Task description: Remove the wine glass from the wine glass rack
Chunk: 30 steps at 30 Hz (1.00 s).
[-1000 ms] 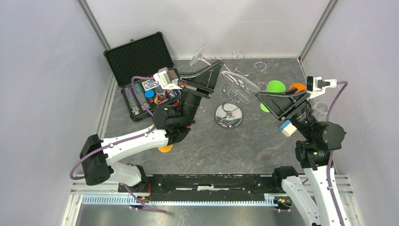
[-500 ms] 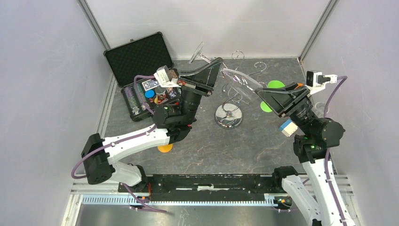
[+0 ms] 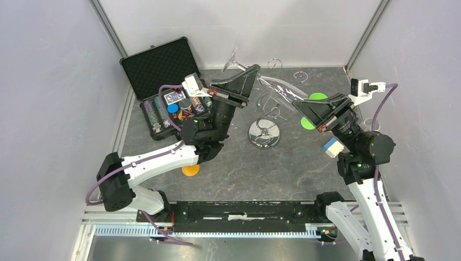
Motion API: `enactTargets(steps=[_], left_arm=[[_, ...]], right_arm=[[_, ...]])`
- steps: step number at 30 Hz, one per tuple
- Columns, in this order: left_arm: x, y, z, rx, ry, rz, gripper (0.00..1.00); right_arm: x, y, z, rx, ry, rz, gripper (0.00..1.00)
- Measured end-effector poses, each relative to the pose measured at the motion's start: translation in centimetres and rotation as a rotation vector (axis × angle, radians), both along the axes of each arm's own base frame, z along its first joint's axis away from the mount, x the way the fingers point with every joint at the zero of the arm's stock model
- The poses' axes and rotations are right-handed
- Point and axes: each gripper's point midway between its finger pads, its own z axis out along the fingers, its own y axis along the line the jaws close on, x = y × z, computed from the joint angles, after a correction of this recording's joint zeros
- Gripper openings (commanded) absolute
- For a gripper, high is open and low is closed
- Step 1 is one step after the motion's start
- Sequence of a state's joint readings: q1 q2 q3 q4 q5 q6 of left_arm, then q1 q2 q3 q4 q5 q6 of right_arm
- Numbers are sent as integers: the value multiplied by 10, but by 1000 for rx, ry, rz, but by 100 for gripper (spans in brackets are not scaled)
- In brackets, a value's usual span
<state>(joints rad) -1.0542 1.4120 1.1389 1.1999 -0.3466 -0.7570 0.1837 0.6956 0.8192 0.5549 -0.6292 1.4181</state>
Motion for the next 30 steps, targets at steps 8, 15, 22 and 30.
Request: enactTargets(steps=[8, 15, 22, 30], left_arm=[[4, 3, -4, -11, 23, -5, 38], [2, 4, -20, 40, 31, -6, 68], [-6, 9, -28, 93, 23, -13, 99], [-43, 25, -46, 344, -201, 73, 100]], right_arm=[[4, 1, 3, -31, -56, -33, 0], [17, 2, -1, -67, -79, -71, 0], [33, 3, 15, -97, -142, -122, 0], [34, 6, 44, -167, -251, -153, 0]])
